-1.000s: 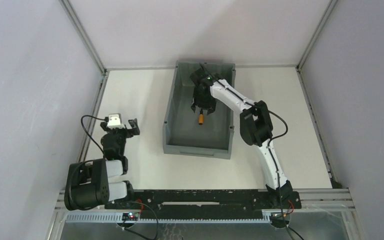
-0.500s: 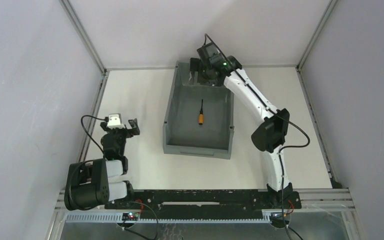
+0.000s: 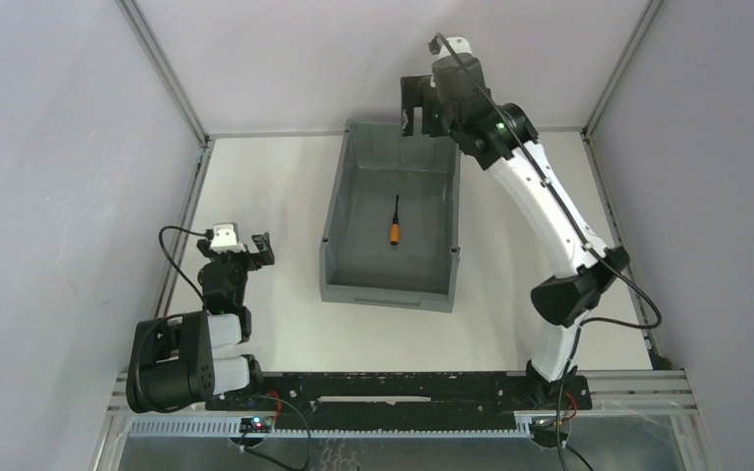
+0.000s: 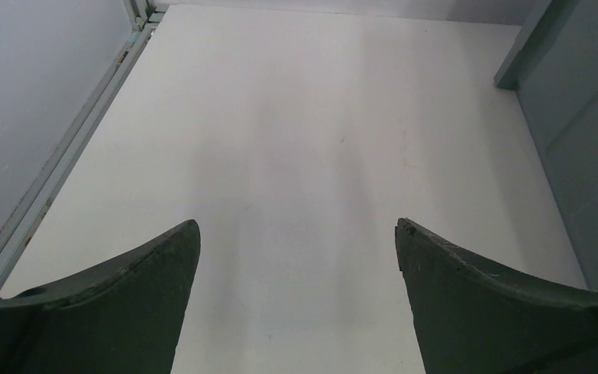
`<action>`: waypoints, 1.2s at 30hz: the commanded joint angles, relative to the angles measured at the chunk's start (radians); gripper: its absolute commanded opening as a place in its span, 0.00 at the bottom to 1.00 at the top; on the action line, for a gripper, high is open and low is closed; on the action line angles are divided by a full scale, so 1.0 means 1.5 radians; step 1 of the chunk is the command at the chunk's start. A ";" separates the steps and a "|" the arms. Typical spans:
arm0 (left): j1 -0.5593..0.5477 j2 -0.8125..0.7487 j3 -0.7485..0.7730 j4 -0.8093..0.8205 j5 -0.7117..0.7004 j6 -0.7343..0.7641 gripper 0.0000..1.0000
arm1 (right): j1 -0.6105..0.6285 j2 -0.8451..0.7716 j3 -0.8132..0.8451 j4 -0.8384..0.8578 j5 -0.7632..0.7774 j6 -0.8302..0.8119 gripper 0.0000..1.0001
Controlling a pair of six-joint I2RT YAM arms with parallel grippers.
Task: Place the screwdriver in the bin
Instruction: Place the screwdriver in the bin, then reset both arms
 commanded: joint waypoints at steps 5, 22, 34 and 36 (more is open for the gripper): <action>-0.002 -0.008 0.026 0.028 -0.003 -0.008 1.00 | -0.031 -0.172 -0.167 0.134 0.069 -0.113 1.00; -0.002 -0.008 0.026 0.028 -0.004 -0.008 1.00 | -0.232 -0.496 -0.599 0.259 -0.025 -0.086 1.00; -0.002 -0.008 0.026 0.027 -0.003 -0.008 1.00 | -0.305 -0.664 -0.888 0.288 -0.040 -0.049 1.00; -0.003 -0.008 0.026 0.028 -0.004 -0.008 1.00 | -0.306 -0.689 -0.923 0.286 -0.035 -0.034 1.00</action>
